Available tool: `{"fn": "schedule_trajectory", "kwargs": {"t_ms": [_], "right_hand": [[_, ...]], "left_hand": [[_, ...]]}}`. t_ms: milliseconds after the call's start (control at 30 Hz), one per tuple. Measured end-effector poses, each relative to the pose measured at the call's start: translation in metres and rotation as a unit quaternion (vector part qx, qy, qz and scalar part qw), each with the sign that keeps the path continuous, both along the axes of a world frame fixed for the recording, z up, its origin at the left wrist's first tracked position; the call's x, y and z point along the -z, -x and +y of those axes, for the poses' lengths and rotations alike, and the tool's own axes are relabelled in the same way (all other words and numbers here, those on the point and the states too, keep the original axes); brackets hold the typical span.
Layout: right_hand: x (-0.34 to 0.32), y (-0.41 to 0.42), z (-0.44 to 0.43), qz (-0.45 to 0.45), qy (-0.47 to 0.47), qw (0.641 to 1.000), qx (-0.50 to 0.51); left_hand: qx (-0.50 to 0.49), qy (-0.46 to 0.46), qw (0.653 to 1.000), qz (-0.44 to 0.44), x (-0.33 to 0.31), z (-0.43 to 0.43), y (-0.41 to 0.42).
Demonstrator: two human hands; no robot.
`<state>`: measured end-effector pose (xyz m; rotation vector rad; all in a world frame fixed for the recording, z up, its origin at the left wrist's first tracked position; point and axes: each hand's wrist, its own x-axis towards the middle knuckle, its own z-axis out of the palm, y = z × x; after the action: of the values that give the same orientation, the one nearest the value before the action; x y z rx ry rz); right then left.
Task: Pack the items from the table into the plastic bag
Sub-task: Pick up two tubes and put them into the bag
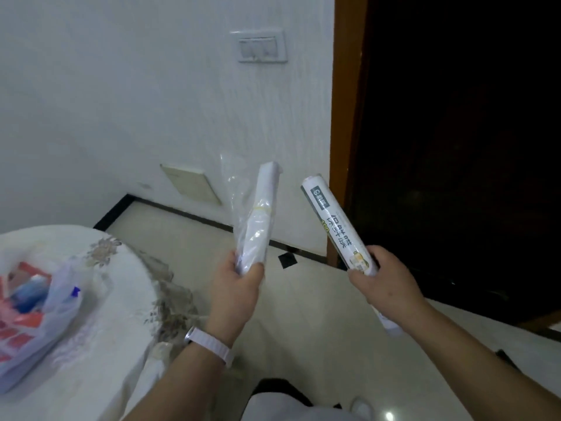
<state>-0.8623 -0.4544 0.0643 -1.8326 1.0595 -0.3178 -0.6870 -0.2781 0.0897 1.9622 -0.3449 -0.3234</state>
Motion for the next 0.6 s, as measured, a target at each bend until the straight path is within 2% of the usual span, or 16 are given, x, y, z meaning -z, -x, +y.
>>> {"fn": "schedule_trajectory", "kwargs": {"t_ms": [200,467,600], "right_hand": [[0.008,-0.107,-0.021,0.038,0.007,0.995,-0.094],[-0.016,-0.272,-0.037,0.081,0.09,0.972,-0.201],[-0.034,-0.351,-0.03,0.069,0.122,0.962,-0.236]], "left_hand": [[-0.114,0.025,0.992,0.054,0.027,0.0,-0.076],[-0.194,0.093,0.973,0.081,0.037,-0.001,-0.221],[-0.215,0.107,0.969,0.063,0.034,0.012,-0.285]]}}
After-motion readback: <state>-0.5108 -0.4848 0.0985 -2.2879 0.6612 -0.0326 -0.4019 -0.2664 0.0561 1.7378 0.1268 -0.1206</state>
